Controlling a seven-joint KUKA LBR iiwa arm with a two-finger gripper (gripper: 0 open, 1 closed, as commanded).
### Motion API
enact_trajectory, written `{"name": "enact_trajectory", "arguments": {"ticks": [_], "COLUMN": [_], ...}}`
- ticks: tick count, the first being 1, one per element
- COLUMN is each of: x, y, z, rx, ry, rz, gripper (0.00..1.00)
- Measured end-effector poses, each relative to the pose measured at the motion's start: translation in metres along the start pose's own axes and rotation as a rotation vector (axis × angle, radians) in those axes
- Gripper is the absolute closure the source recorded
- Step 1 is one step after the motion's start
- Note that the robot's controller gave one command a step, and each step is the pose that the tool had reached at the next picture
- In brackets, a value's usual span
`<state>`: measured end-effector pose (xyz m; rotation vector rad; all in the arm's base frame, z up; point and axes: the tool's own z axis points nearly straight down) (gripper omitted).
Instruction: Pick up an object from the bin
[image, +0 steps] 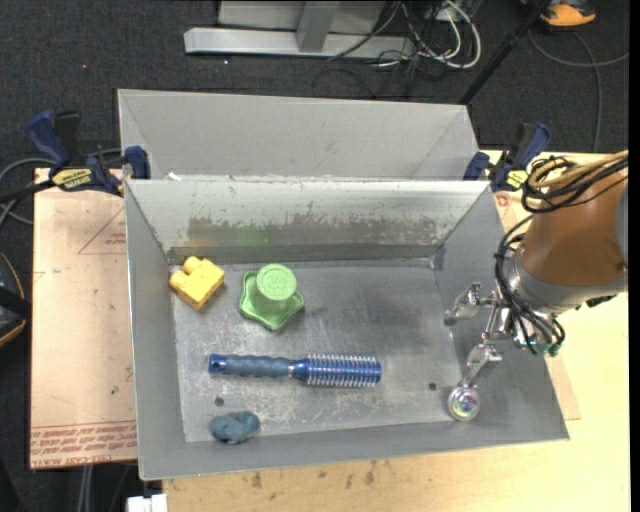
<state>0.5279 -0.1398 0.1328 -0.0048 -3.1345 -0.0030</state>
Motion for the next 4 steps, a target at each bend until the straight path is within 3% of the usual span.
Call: {"name": "enact_trajectory", "arguments": {"ticks": [1, 2, 3, 4], "x": [0.013, 0.025, 0.024, 0.004], "y": [0.07, 0.151, 0.15, 0.149], "z": [0.06, 0.058, 0.056, -0.086], "rx": [0.003, 0.003, 0.001, 0.002], "ry": [-0.014, -0.023, -0.026, -0.018], "rz": [0.015, -0.052, -0.049, -0.074], "gripper": [0.0, 0.0, 1.0, 1.0]}}
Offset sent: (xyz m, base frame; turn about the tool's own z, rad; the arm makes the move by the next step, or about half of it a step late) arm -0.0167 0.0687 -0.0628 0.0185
